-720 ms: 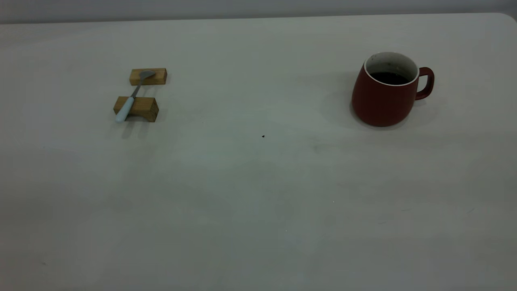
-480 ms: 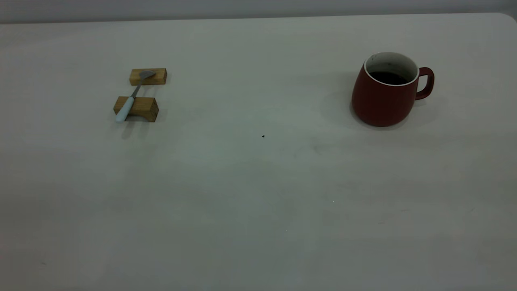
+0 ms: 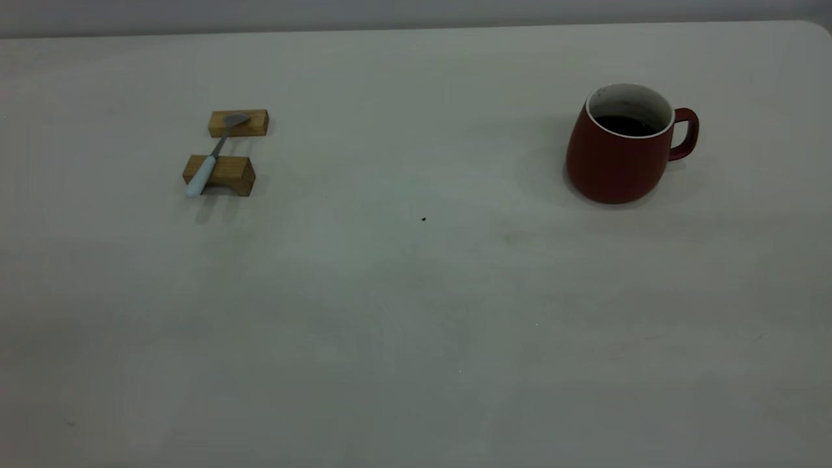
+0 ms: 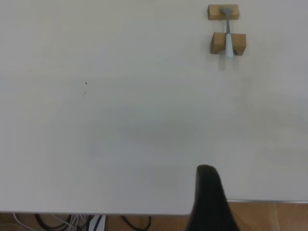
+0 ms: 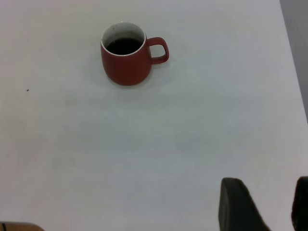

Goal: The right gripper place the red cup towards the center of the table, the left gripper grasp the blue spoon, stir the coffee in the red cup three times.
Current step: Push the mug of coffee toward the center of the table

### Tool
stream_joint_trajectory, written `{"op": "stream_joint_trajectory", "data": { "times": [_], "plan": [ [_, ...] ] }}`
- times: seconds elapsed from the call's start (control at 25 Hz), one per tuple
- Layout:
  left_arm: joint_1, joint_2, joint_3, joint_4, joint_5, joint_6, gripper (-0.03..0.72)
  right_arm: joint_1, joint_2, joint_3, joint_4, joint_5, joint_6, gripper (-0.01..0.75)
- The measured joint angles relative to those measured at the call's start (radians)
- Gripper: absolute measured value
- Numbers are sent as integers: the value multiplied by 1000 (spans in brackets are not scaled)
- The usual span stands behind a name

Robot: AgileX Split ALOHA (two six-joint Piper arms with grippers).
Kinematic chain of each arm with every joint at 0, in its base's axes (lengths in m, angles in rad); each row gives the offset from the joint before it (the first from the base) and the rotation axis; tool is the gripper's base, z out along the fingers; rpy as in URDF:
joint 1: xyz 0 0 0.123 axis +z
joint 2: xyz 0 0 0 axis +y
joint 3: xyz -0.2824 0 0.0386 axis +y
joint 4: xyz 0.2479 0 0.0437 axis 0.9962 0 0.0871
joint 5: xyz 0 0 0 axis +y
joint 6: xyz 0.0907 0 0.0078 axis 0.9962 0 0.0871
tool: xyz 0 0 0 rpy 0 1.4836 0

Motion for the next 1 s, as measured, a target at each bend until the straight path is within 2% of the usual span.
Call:
{"op": "stream_joint_trajectory", "data": {
  "times": [0.84, 0.92, 1.0],
  "plan": [
    [0, 0, 0, 0, 0, 0, 577, 0, 0, -2, 7, -3, 4, 319],
    [0, 0, 0, 0, 0, 0, 577, 0, 10, -19, 21, -10, 26, 333],
    [0, 0, 0, 0, 0, 0, 577, 0, 60, -44, 25, -29, 46, 378]
  ]
}}
